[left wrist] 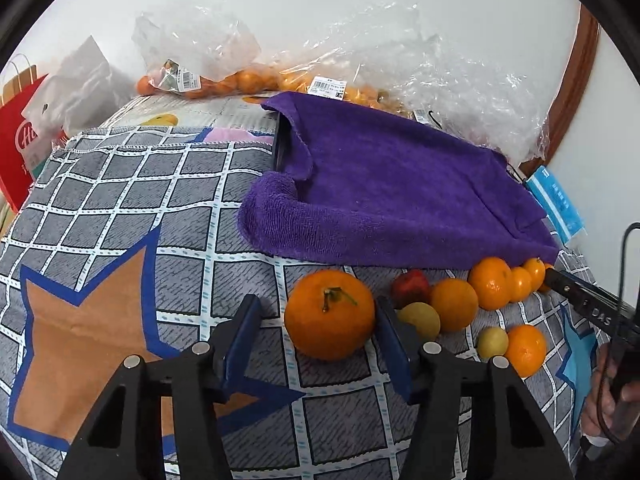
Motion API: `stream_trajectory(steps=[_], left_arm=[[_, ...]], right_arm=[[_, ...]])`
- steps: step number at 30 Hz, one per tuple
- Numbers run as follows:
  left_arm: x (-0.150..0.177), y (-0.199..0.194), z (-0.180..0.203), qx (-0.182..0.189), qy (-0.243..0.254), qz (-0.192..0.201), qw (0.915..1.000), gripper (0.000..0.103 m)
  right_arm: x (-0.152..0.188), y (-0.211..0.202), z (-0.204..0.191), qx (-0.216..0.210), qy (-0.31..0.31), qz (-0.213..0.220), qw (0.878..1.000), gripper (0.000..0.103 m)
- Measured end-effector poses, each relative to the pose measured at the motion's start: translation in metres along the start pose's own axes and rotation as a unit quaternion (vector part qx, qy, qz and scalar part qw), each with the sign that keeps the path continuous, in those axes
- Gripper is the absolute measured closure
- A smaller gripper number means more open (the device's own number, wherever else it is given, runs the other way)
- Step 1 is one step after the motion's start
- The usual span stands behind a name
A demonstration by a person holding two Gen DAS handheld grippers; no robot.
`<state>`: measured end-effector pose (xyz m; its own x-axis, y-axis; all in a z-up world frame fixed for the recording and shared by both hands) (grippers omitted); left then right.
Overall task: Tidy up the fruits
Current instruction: 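Move left gripper onto the large stemmed tangerine while right gripper approaches an orange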
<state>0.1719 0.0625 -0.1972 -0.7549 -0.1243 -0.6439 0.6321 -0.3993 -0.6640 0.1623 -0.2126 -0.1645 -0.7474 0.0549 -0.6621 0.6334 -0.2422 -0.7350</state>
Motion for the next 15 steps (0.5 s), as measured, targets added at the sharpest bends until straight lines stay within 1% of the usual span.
stream_trajectory(steps=[2, 5, 7, 11, 14, 15], left_arm=[[0.000, 0.001, 0.001, -0.003, 0.004, -0.003, 1.0000, 0.048], [0.000, 0.003, 0.003, -0.008, 0.010, -0.007, 0.9999, 0.048], [0.001, 0.003, 0.004, -0.010, 0.013, -0.008, 0.9998, 0.048], [0.000, 0.005, 0.007, -0.017, 0.020, -0.013, 0.9996, 0.048], [0.001, 0.005, 0.008, -0.015, 0.019, -0.012, 0.9996, 0.048], [0.001, 0.006, 0.008, -0.015, 0.019, -0.011, 0.9997, 0.049]], right_arm=[[0.001, 0.007, -0.001, -0.002, -0.002, -0.008, 1.000, 0.061], [0.005, 0.017, -0.003, -0.005, -0.004, -0.019, 1.000, 0.061], [0.005, 0.019, -0.003, 0.004, -0.002, -0.006, 1.000, 0.061], [0.004, 0.021, -0.004, 0.005, 0.000, -0.003, 1.000, 0.061], [0.004, 0.022, -0.003, -0.001, 0.005, -0.003, 1.000, 0.065], [0.004, 0.021, -0.004, -0.002, 0.004, -0.003, 1.000, 0.069]])
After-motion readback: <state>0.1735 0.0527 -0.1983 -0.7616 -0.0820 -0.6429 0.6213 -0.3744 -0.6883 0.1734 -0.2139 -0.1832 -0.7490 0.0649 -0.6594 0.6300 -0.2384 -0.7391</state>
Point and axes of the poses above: each gripper's, at about its wrist camera, not at the fingertips, and y roughly the way its jaws point, z to its right, x to its underside, the point moved 5 cm from there along y, roughly the way its jaws point, and after that the axes turned 15 degrees about x, right-handed, at the moved point
